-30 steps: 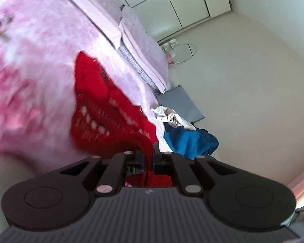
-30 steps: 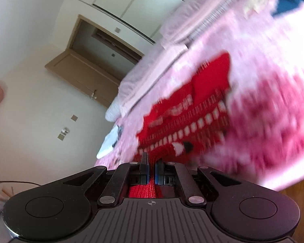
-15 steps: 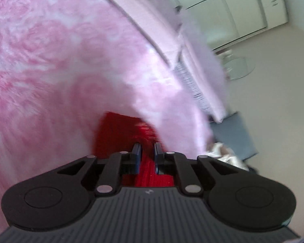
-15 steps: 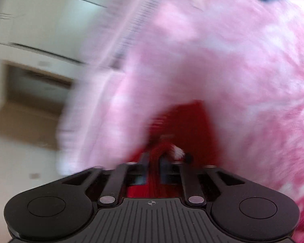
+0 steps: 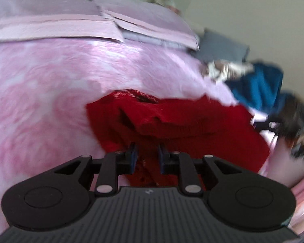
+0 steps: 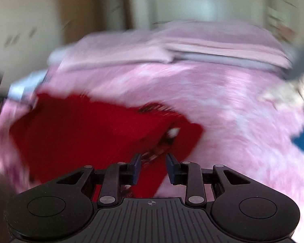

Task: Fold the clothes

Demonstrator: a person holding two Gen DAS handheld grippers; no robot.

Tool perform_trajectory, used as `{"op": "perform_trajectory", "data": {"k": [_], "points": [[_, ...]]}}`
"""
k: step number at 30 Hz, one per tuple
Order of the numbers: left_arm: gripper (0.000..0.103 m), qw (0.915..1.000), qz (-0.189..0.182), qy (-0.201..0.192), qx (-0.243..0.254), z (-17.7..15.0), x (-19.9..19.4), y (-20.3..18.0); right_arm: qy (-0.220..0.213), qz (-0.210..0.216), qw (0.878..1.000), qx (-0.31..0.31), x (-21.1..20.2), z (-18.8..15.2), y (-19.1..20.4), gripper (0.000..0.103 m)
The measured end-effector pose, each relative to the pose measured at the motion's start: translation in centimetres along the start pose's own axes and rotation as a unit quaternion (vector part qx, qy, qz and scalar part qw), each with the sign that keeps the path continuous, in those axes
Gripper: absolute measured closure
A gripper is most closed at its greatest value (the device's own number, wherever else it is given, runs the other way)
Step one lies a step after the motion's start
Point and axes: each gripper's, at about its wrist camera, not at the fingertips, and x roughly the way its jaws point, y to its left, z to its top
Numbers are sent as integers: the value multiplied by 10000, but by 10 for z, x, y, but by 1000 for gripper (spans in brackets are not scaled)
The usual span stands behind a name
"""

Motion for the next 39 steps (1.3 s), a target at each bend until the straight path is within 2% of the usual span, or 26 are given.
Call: {"op": "perform_trajectory", "data": {"k": [1,3,6,9,13,15,17,18,19,20,21,22,23,25,28,31,32,34,39], "points": [[87,10000,51,-38,58,4,6,-3,69,10,9999,-134,7,0,4,72],[86,9993,119,-187,-289,20,21,4,65,-108,9999,-65,24,8,-1,72],[86,9944,308,-303,-962,43,45,24,-175,-578,9955,731,51,27,-30,72],[85,9882,500,-293,-1419,54,56,40,-267,-671,9822,1737,70,38,-64,72],[77,9810,588,-296,-1823,52,55,56,-254,-364,9714,2331,75,35,-80,72],[75,9771,370,-326,-2069,45,51,62,-274,-173,9659,2570,73,30,-88,72],[74,9733,193,-342,-2264,40,51,67,-384,84,9548,2948,63,25,-102,72],[74,9718,148,-365,-2326,39,51,69,-516,237,9430,3279,58,19,-109,71],[74,9708,124,-396,-2364,39,51,69,-704,456,9229,3758,57,12,-119,62],[74,9697,105,-427,-2403,39,51,69,-903,570,9005,4216,55,8,-129,55],[74,9683,127,-456,-2451,40,52,71,-1099,618,8771,4634,53,7,-140,41],[74,9669,162,-488,-2497,42,53,72,-1291,664,8515,5039,51,6,-150,38],[74,9648,174,-529,-2568,43,53,73,-1420,608,8435,5145,47,7,-156,38],[74,9605,196,-611,-2706,45,54,76,-1615,398,8460,5067,36,14,-163,38],[73,9579,208,-817,-2744,44,48,77,-1400,359,8861,4404,30,27,-159,38],[72,9495,269,-1087,-2932,42,42,80,-998,460,9245,3651,37,36,-144,38],[70,9458,283,-1168,-3017,41,41,82,-882,471,9342,3424,40,38,-138,38],[66,9457,288,-1147,-3028,41,42,83,-747,524,9476,3060,49,42,-127,38],[59,9704,175,-546,-2346,47,66,67,-421,717,9661,2444,74,48,-102,38]]}}
